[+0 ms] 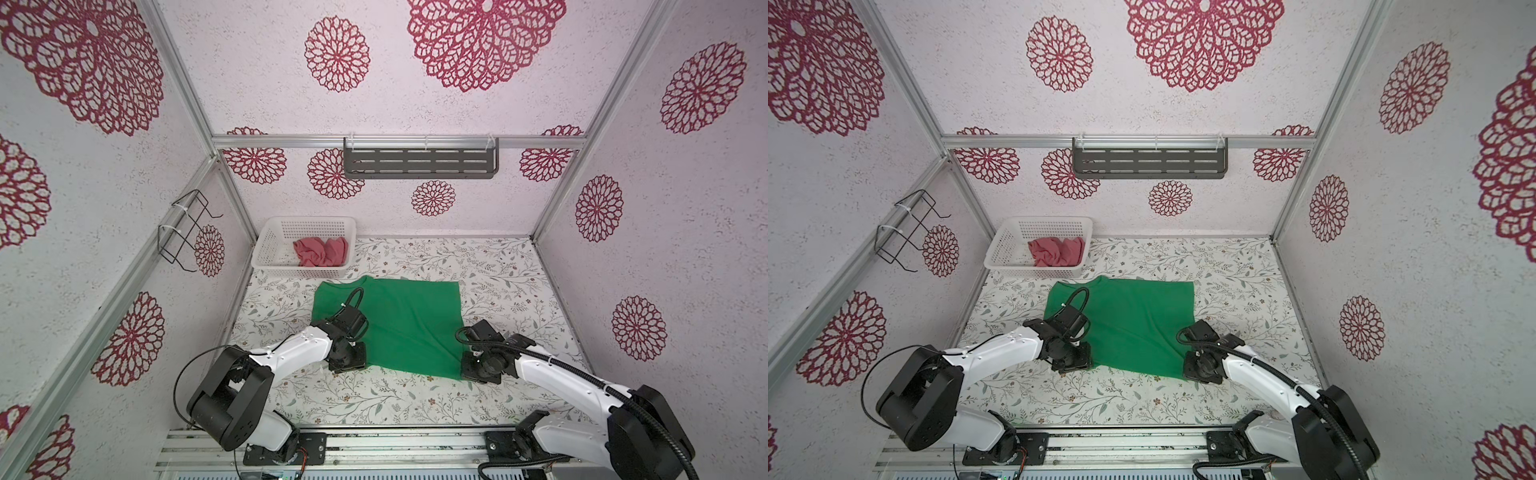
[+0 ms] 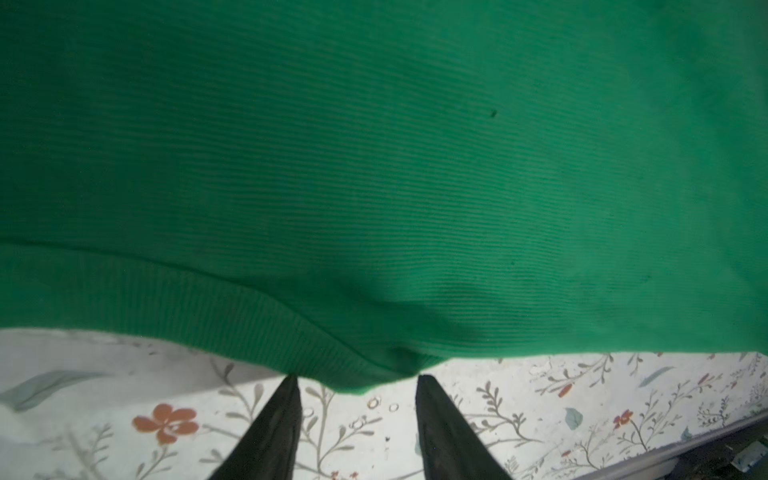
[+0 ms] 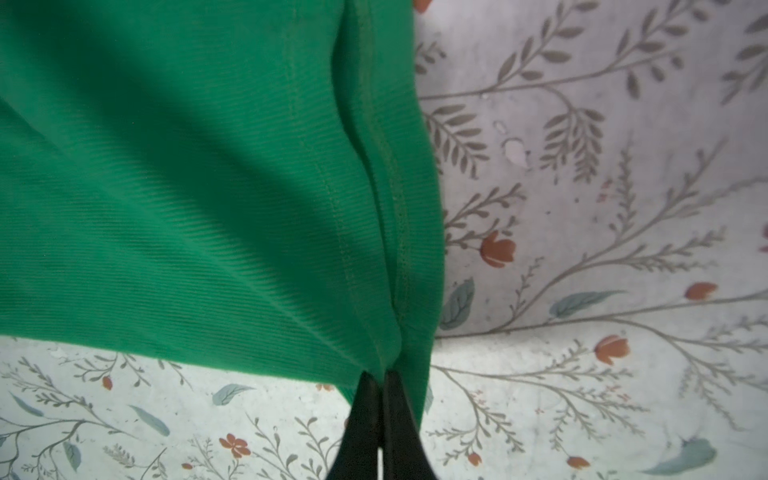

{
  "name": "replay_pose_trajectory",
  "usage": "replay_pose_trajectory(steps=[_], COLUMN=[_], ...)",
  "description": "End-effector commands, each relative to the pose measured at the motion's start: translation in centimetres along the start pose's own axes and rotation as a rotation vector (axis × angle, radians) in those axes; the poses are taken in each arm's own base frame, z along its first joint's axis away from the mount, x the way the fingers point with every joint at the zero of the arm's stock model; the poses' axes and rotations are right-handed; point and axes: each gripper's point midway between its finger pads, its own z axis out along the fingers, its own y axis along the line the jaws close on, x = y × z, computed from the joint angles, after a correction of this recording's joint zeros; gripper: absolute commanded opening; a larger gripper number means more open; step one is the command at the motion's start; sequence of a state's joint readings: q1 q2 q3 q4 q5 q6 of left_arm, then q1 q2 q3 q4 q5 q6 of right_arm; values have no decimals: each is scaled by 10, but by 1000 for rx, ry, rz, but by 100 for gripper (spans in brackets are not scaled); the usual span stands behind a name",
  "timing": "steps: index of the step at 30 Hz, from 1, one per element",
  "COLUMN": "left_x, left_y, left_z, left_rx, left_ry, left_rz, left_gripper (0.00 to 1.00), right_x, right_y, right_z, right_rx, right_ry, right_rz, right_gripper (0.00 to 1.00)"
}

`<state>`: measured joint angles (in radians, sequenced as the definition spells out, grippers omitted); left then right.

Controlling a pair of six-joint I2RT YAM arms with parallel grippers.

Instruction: Fold and stack the tank tops

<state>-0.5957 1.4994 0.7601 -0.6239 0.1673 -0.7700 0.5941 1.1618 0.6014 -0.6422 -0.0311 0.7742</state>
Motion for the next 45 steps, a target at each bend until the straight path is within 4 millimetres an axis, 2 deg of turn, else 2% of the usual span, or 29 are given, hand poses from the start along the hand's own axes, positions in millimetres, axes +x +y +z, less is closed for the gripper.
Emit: replay_pose_trajectory(steps=[1, 6, 8, 12, 15, 18, 21, 23, 25, 28, 32, 34, 39, 45], left_x=[0, 9, 10, 6, 3, 1, 0, 1, 3, 8, 14, 13, 13, 17], left_y=[-10, 3, 14, 36, 47, 44, 29, 22, 21, 25, 26, 21, 17, 22], left_z=[7, 1, -4, -18, -29, -33, -36, -40, -45, -48, -43, -40, -29, -15], left_rx=[40, -24, -79, -155, -199, -191, -130, -103, -87, -88, -70, -55, -59, -72], left_ry=[-2, 26, 37, 49, 52, 48, 28, 14, 1, -8, -10, -18, -6, 20], left_rz=[-24, 17, 46, 63, 72, 73, 74, 74, 62, 45, 22, 19, 31, 35], left_gripper=[37, 7, 0, 0, 0, 0, 26, 37, 43, 46, 46, 46, 46, 46], right_x=[0, 6, 14, 27, 28, 26, 23, 23, 25, 20, -3, -14, -38, -52], right_y=[-13, -26, -34, -40, -38, -33, -25, -23, -20, -9, 6, 7, 22, 25], right_z=[-5, -6, -2, 9, 9, 2, -8, -14, -17, -24, -37, -39, -27, -2], right_rx=[49, 97, 121, 119, 103, 77, 31, 11, -12, -75, -87, -44, -8, 94], right_ry=[-29, -21, 0, 37, 34, 29, 12, 9, 11, -12, -72, -89, -109, -96], right_rz=[43, 74, 90, 123, 127, 118, 126, 131, 135, 127, 50, 13, -26, -76], right_gripper=[0, 0, 0, 0, 19, 31, 34, 33, 33, 33, 30, 28, 28, 39])
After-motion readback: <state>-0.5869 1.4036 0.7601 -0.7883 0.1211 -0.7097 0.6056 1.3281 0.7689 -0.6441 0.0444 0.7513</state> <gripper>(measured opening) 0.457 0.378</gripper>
